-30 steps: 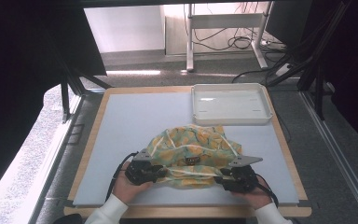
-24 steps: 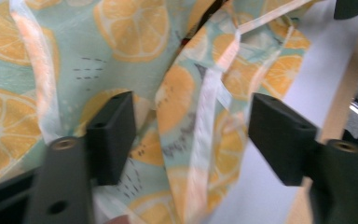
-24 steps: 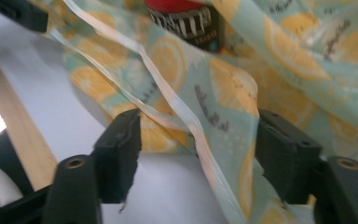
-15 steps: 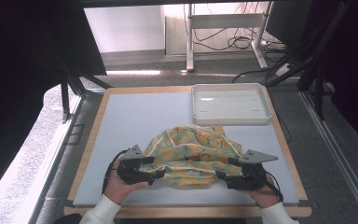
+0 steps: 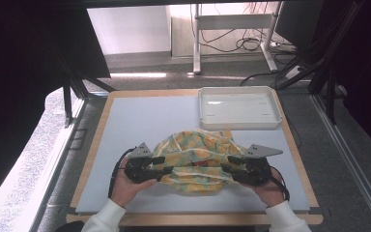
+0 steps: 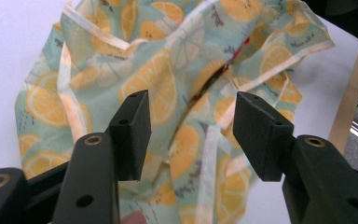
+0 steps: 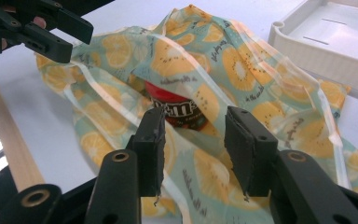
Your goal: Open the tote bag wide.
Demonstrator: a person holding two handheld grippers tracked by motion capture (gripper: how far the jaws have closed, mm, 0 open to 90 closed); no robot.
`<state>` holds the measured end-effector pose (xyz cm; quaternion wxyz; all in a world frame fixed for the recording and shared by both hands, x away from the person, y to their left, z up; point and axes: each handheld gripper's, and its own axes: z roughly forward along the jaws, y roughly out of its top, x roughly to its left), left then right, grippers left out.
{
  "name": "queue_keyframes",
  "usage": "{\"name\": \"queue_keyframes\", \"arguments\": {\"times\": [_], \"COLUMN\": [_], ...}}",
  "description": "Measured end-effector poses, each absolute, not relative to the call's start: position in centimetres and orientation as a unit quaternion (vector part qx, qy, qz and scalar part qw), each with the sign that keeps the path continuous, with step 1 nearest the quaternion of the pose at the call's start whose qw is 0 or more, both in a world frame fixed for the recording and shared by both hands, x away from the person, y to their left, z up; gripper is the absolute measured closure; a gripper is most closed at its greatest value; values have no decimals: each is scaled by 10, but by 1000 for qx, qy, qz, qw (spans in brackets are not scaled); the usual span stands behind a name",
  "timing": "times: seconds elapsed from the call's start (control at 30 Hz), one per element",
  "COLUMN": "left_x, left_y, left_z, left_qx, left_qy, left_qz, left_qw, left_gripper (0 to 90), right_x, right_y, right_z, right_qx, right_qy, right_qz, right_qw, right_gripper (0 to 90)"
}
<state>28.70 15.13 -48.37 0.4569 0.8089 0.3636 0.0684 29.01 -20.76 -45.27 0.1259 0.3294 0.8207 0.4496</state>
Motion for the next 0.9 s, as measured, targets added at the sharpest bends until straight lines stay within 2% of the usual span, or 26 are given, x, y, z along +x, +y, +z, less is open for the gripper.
{"name": "queue_keyframes", "arguments": {"times": [0.2,0.33,0.47,0.67,0.9], "left_x": [300,303,305,308,313], "left_y": [147,146,145,137,127], "left_z": [-482,-481,-483,-484,-487], "left_qx": [805,804,810,824,835], "left_qy": [373,374,366,351,342], "left_qz": [63,56,46,47,39], "left_qw": [457,459,455,441,430], "left_gripper": [532,746,881,900,900], "right_x": [300,304,308,310,311], "right_y": [-200,-196,-192,-189,-184], "right_z": [-451,-448,-448,-450,-452], "right_qx": [333,327,324,321,313], "right_qy": [823,823,825,829,836], "right_qz": [444,449,449,445,441], "right_qw": [124,118,112,106,99], "right_gripper": [604,658,729,814,856]}}
